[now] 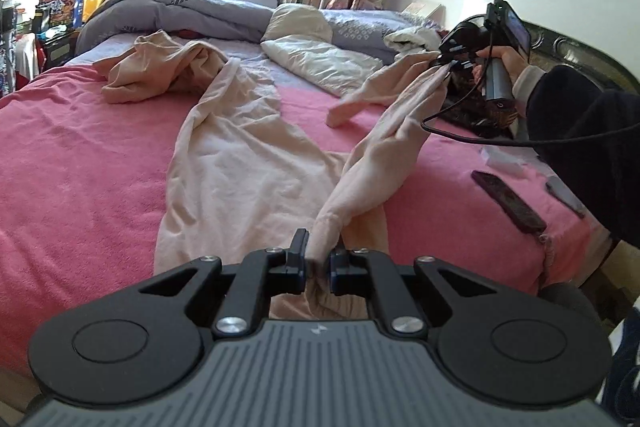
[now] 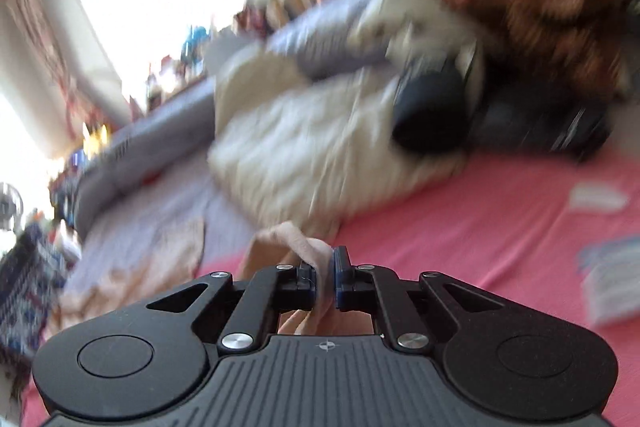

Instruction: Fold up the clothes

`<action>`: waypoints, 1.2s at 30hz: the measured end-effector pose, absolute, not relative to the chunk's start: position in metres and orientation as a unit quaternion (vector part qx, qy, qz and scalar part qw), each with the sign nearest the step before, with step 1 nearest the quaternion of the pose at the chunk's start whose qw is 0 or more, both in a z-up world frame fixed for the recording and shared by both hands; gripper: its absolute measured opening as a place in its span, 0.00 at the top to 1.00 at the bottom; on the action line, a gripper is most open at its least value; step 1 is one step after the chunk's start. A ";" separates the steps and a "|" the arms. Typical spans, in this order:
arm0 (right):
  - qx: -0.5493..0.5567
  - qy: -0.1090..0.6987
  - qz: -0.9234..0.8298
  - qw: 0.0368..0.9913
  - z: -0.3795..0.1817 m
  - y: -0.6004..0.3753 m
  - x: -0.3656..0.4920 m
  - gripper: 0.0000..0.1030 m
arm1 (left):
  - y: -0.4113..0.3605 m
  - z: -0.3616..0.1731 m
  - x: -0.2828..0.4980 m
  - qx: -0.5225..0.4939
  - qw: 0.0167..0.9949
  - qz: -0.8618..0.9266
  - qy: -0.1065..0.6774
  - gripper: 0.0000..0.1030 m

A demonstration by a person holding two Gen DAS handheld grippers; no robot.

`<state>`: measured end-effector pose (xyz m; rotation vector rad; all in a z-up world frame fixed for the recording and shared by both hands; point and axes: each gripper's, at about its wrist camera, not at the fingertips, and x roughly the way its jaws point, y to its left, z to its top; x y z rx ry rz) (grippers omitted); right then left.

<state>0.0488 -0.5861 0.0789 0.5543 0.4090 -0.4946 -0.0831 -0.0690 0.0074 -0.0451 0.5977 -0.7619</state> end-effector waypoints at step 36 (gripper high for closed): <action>0.403 0.377 -0.290 0.782 -0.067 -0.589 0.117 0.47 | -0.057 -0.010 -0.066 0.064 0.901 -0.334 0.271 0.51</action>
